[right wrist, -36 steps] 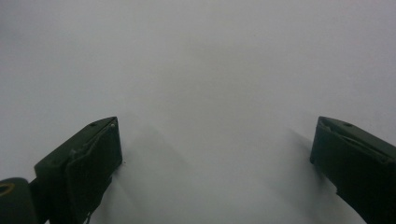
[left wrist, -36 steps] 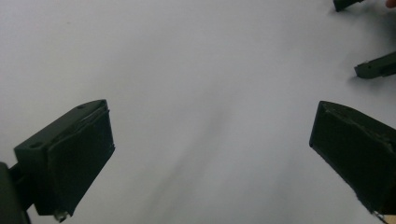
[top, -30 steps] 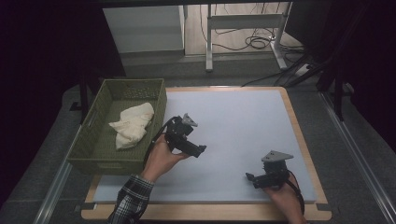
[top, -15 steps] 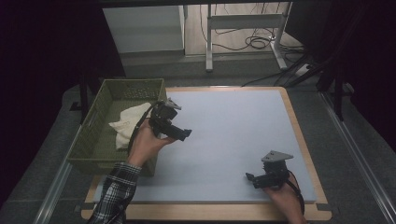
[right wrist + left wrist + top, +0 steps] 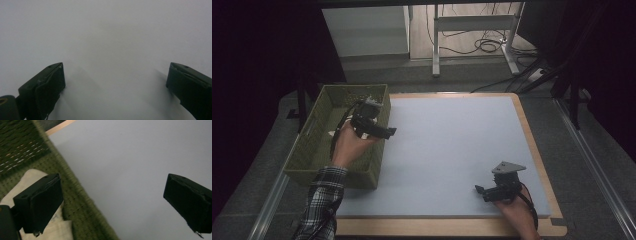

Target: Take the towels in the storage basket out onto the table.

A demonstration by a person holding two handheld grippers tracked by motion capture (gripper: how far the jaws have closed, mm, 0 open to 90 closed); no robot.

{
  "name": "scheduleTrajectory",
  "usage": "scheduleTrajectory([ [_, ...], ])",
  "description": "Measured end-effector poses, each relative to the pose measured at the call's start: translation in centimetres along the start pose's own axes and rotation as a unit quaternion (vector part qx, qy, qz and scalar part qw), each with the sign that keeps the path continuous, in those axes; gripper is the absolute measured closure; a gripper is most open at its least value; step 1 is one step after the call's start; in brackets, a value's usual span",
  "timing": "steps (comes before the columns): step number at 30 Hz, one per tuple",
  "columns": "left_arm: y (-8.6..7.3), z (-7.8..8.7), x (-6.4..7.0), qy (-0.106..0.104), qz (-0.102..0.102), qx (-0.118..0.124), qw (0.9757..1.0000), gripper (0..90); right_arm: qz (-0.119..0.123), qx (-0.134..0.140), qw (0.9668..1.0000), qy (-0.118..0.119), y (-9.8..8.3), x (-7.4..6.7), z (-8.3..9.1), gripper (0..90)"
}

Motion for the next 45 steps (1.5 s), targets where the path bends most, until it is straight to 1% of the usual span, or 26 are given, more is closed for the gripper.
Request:
scheduleTrajectory([
  [4, -1.0, 0.1, -2.1, 0.010, 0.012, 0.000, 0.9999, 2.7, 0.000, 0.000, 1.0000, 0.000, 0.0, 0.0, 0.0, 2.2],
  [7, -1.4, 0.2, -3.0, 0.011, 0.017, -0.003, 0.9998, 1.9, 0.000, 0.000, 1.0000, 0.000, 0.0, 0.0, 0.0, 2.2],
  [8, -1.7, 0.4, -3.9, 0.021, 0.019, -0.006, 0.9996, 1.7, 0.000, 0.000, 1.0000, 0.000, 0.0, 0.0, 0.0, 2.2],
  [9, -1.7, 0.4, -3.9, 0.021, 0.019, -0.006, 0.9996, 1.5, 0.000, 0.000, 1.0000, 0.000, 0.0, 0.0, 0.0, 2.2],
  [13, -2.7, 0.9, -6.3, 0.039, 0.044, -0.011, 0.9982, 1.3, 0.000, 0.000, 1.0000, 0.000, 0.0, 0.0, 0.0, 2.1],
  [16, -3.2, 0.8, -7.1, 0.045, 0.052, -0.014, 0.9975, 1.2, 0.000, -0.001, 1.0000, -0.001, 0.0, 0.0, 0.0, 2.1],
  [17, -3.8, 0.4, -7.8, 0.049, 0.063, -0.019, 0.9966, 1.1, 0.001, -0.001, 1.0000, -0.001, 0.0, 0.0, 0.0, 2.2],
  [21, -4.6, -0.6, -8.8, 0.052, 0.069, -0.032, 0.9957, 0.6, 0.000, -0.001, 1.0000, -0.001, 0.0, 0.0, 0.0, 2.1],
  [22, -5.1, -1.5, -9.1, 0.043, 0.075, -0.039, 0.9955, 0.3, 0.000, -0.001, 1.0000, -0.001, 0.0, 0.0, 0.0, 2.2],
  [28, -6.5, -3.4, -10.1, 0.029, 0.092, -0.067, 0.9930, 0.3, 0.000, 0.000, 1.0000, -0.001, 0.0, 0.0, 0.0, 2.2],
  [29, -6.8, -3.9, -10.3, 0.029, 0.098, -0.077, 0.9918, 0.3, 0.000, 0.000, 1.0000, -0.001, 0.0, 0.0, 0.0, 2.2],
  [30, -7.3, -4.6, -10.6, 0.027, 0.100, -0.099, 0.9896, 0.5, 0.001, 0.000, 1.0000, -0.001, 0.0, 0.0, 0.0, 2.2],
  [31, -7.3, -4.6, -10.6, 0.027, 0.100, -0.099, 0.9896, 0.3, 0.001, 0.000, 1.0000, -0.001, 0.0, 0.0, 0.0, 2.2],
  [32, -7.7, -5.3, -10.9, 0.024, 0.106, -0.123, 0.9864, 0.3, 0.000, 0.000, 1.0000, -0.001, 0.0, 0.0, 0.0, 2.2],
  [34, -8.1, -5.9, -11.2, 0.023, 0.114, -0.142, 0.9831, 0.4, 0.000, 0.000, 1.0000, -0.001, 0.0, 0.0, 0.0, 2.1],
  [35, -8.1, -5.9, -11.2, 0.023, 0.114, -0.142, 0.9831, 1.0, 0.000, 0.000, 1.0000, -0.001, 0.0, 0.0, 0.0, 2.1],
  [36, -8.2, -6.1, -11.4, 0.024, 0.116, -0.150, 0.9816, 1.0, 0.000, 0.000, 1.0000, -0.001, 0.0, 0.0, 0.0, 2.1],
  [37, -8.3, -6.5, -11.5, 0.020, 0.112, -0.169, 0.9790, 1.4, 0.000, 0.000, 1.0000, -0.001, 0.0, 0.0, 0.0, 2.2],
  [38, -8.3, -6.5, -11.5, 0.020, 0.112, -0.169, 0.9790, 1.4, 0.000, 0.000, 1.0000, -0.001, 0.0, 0.0, 0.0, 2.2],
  [39, -8.4, -6.7, -11.6, 0.019, 0.113, -0.178, 0.9773, 1.4, 0.000, 0.000, 1.0000, -0.001, 0.0, 0.0, 0.0, 2.2],
  [40, -8.5, -7.0, -11.6, 0.016, 0.116, -0.186, 0.9755, 1.9, 0.000, 0.000, 1.0000, -0.001, 0.0, 0.0, 0.0, 2.1],
  [41, -8.8, -7.5, -11.4, 0.013, 0.113, -0.204, 0.9723, 2.8, 0.000, 0.000, 1.0000, -0.001, 0.0, 0.0, 0.0, 2.1],
  [42, -8.9, -7.7, -11.3, 0.011, 0.110, -0.214, 0.9707, 3.2, 0.000, 0.000, 1.0000, -0.001, 0.0, 0.0, 0.0, 2.1],
  [43, -8.9, -7.7, -11.3, 0.011, 0.110, -0.214, 0.9707, 3.8, 0.000, 0.000, 1.0000, -0.001, 0.0, 0.0, 0.0, 2.1],
  [44, -9.3, -8.1, -11.0, 0.011, 0.097, -0.234, 0.9675, 4.6, 0.000, 0.000, 1.0000, -0.001, 0.0, 0.0, 0.0, 2.1],
  [45, -9.3, -8.1, -11.0, 0.011, 0.097, -0.234, 0.9675, 6.0, 0.000, 0.000, 1.0000, -0.001, 0.0, 0.0, 0.0, 2.1],
])
Point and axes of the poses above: each handheld gripper's, and its own axes: z roughly backward along the jaws, y roughly out of its top, x roughly to its right, the point moved 5 cm from there along -z, roughly forward along the jaws, and after that the axes turned 1 degree about y, right-handed, at the moved point
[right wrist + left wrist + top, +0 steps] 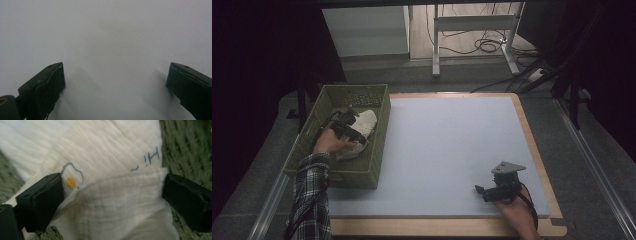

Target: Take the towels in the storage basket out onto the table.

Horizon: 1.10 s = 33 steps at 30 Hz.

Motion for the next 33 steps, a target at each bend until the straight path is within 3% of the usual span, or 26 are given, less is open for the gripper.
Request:
scheduleTrajectory([
  [1, -0.3, -0.3, 0.1, 0.008, -0.008, -0.019, 0.9997, 8.5, 0.000, 0.000, 1.0000, 0.000, 0.0, 0.0, 0.0, 2.2],
  [3, -0.4, -0.1, 0.2, 0.013, -0.012, -0.023, 0.9996, 15.3, 0.000, 0.000, 1.0000, 0.000, 0.0, 0.0, 0.0, 2.1],
  [7, -0.6, 0.4, 0.5, 0.009, -0.022, -0.027, 0.9993, 38.6, 0.000, 0.000, 1.0000, 0.000, 0.0, 0.0, 0.0, 2.1],
  [10, -0.7, 0.6, 0.9, 0.021, -0.038, -0.030, 0.9986, 60.1, 0.000, 0.000, 1.0000, -0.001, 0.0, 0.0, 0.0, 2.2],
  [11, -0.8, 0.7, 1.2, 0.023, -0.050, -0.031, 0.9980, 60.1, 0.000, 0.000, 1.0000, 0.000, 0.0, 0.0, 0.0, 2.1],
  [12, -0.8, 0.8, 1.4, 0.040, -0.057, -0.036, 0.9969, 74.1, 0.000, 0.000, 1.0000, 0.000, 0.0, 0.0, 0.0, 2.1],
  [16, -0.8, 1.0, 1.4, 0.039, -0.047, -0.035, 0.9975, 77.3, 0.000, 0.000, 1.0000, -0.001, 0.0, 0.0, 0.0, 2.1],
  [18, -0.8, 1.5, 1.0, 0.018, -0.019, -0.010, 0.9996, 77.3, 0.000, 0.000, 1.0000, 0.000, 0.0, 0.0, 0.0, 2.1],
  [19, -0.8, 1.5, 1.0, 0.018, -0.019, -0.010, 0.9996, 77.3, 0.000, 0.000, 1.0000, 0.000, 0.0, 0.0, 0.0, 2.1],
  [22, -0.7, 2.6, 0.7, 0.000, -0.001, 0.032, 0.9995, 77.3, 0.000, 0.000, 1.0000, -0.001, 0.0, 0.0, 0.0, 2.1],
  [23, -0.7, 3.3, 0.8, -0.011, 0.006, 0.050, 0.9987, 77.2, 0.000, 0.000, 1.0000, -0.001, 0.0, 0.0, 0.0, 2.1],
  [25, -0.7, 3.7, 0.8, -0.009, 0.006, 0.056, 0.9984, 77.2, 0.000, 0.000, 1.0000, 0.000, 0.0, 0.0, 0.0, 2.1],
  [27, -0.8, 4.8, 0.8, -0.017, 0.012, 0.079, 0.9966, 77.0, 0.001, 0.000, 1.0000, -0.001, 0.0, 0.0, 0.0, 2.1],
  [32, -1.0, 6.6, 0.9, -0.014, 0.003, 0.115, 0.9933, 76.8, 0.001, 0.000, 1.0000, -0.001, 0.0, 0.0, 0.0, 2.1],
  [33, -1.2, 7.6, 0.9, -0.014, 0.000, 0.130, 0.9914, 76.7, 0.001, 0.000, 1.0000, -0.001, 0.0, 0.0, 0.0, 2.1],
])
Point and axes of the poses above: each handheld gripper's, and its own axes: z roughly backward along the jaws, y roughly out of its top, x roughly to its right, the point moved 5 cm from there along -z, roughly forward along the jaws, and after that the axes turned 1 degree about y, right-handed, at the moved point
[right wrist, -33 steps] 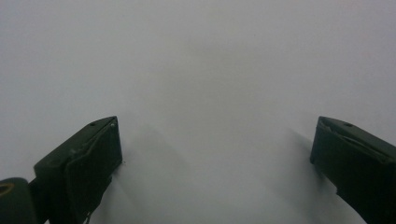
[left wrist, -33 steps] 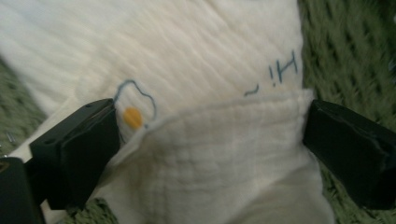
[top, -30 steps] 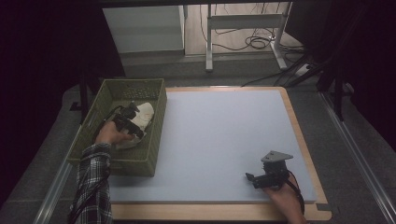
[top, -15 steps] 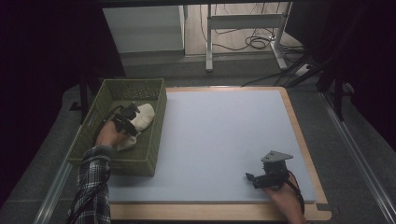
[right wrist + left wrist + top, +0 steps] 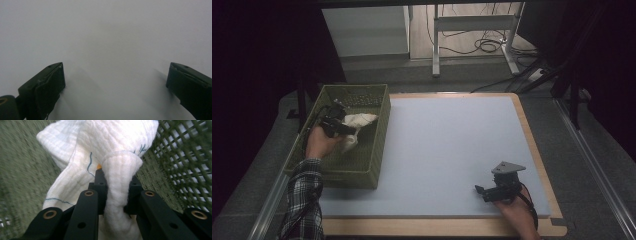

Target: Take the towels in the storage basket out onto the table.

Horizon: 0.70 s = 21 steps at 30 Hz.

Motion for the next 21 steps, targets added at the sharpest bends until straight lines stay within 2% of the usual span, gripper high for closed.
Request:
scheduleTrajectory([
  [4, 0.1, 1.7, 0.1, -0.002, -0.001, 0.030, 0.9996, 76.8, 0.000, 0.000, 1.0000, 0.000, 0.0, 0.0, 0.0, 2.1],
  [5, 0.1, 1.7, 0.1, -0.002, -0.001, 0.030, 0.9996, 76.8, 0.000, 0.000, 1.0000, 0.000, 0.0, 0.0, 0.0, 2.1],
  [7, 0.1, 2.9, 0.0, 0.001, -0.001, 0.049, 0.9988, 76.8, 0.000, 0.000, 1.0000, 0.000, 0.0, 0.0, 0.0, 2.1],
  [9, 0.1, 3.2, -0.1, 0.001, 0.001, 0.055, 0.9985, 76.8, 0.000, 0.000, 1.0000, 0.000, 0.0, 0.0, 0.0, 2.1],
  [10, 0.1, 3.8, 0.0, -0.003, 0.004, 0.067, 0.9977, 76.8, 0.000, 0.000, 1.0000, 0.000, 0.0, 0.0, 0.0, 2.1],
  [14, 0.1, 4.5, 0.2, -0.005, 0.003, 0.082, 0.9966, 76.8, 0.000, 0.000, 1.0000, 0.000, 0.0, 0.0, 0.0, 2.1],
  [16, 0.2, 5.3, 0.4, -0.006, 0.001, 0.099, 0.9950, 76.8, 0.000, 0.000, 1.0000, 0.000, 0.0, 0.0, 0.0, 2.1],
  [19, 0.3, 5.8, 0.7, -0.007, -0.001, 0.107, 0.9942, 76.8, 0.000, 0.000, 1.0000, 0.000, 0.0, 0.0, 0.0, 2.1],
  [21, 0.6, 6.6, 1.1, -0.009, -0.006, 0.125, 0.9921, 76.6, 0.000, 0.000, 1.0000, 0.000, 0.0, 0.0, 0.0, 2.1],
])
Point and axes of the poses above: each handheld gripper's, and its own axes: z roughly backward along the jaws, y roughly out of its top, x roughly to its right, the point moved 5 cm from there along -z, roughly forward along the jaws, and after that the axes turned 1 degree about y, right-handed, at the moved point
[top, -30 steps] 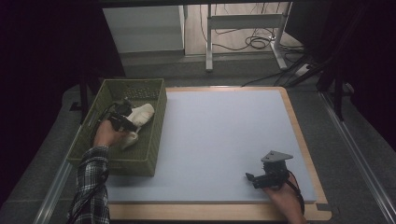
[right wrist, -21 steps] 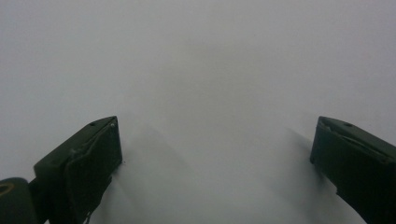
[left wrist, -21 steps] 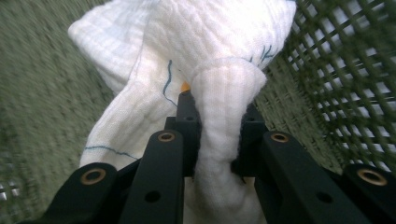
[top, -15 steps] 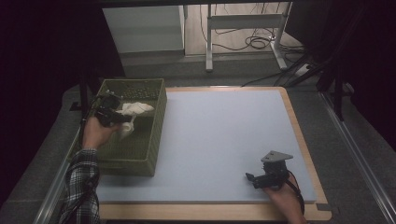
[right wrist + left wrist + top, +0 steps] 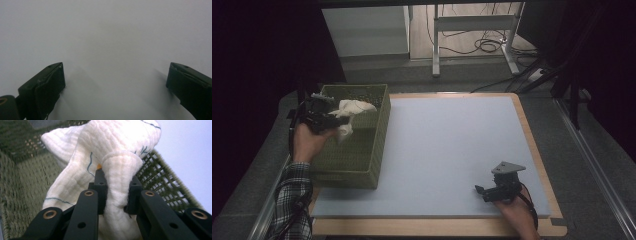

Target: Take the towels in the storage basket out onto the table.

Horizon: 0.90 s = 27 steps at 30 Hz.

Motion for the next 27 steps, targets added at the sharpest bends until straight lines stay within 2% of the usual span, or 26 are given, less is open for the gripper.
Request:
scheduleTrajectory([
  [8, 1.0, 1.4, 1.0, 0.006, -0.013, 0.023, 0.9996, 76.5, 0.000, 0.000, 1.0000, 0.000, 0.0, 0.0, 0.0, 2.1],
  [14, 1.8, 2.5, 1.9, -0.004, -0.019, 0.039, 0.9990, 76.3, 0.000, 0.000, 1.0000, 0.000, 0.0, 0.0, 0.0, 2.1],
  [15, 2.1, 2.6, 2.3, -0.005, -0.026, 0.042, 0.9988, 76.3, 0.000, 0.000, 1.0000, 0.000, 0.0, 0.0, 0.0, 2.1],
  [22, 3.1, 2.7, 3.7, -0.017, -0.037, 0.055, 0.9977, 76.1, 0.000, 0.000, 1.0000, 0.000, 0.0, 0.0, 0.0, 2.1],
  [23, 3.5, 2.5, 4.4, -0.022, -0.041, 0.058, 0.9972, 76.1, 0.000, 0.000, 1.0000, 0.000, 0.0, 0.0, 0.0, 2.1],
  [27, 4.1, 2.0, 5.2, -0.026, -0.048, 0.061, 0.9967, 76.1, 0.000, 0.000, 1.0000, 0.000, 0.0, 0.0, 0.0, 2.1],
])
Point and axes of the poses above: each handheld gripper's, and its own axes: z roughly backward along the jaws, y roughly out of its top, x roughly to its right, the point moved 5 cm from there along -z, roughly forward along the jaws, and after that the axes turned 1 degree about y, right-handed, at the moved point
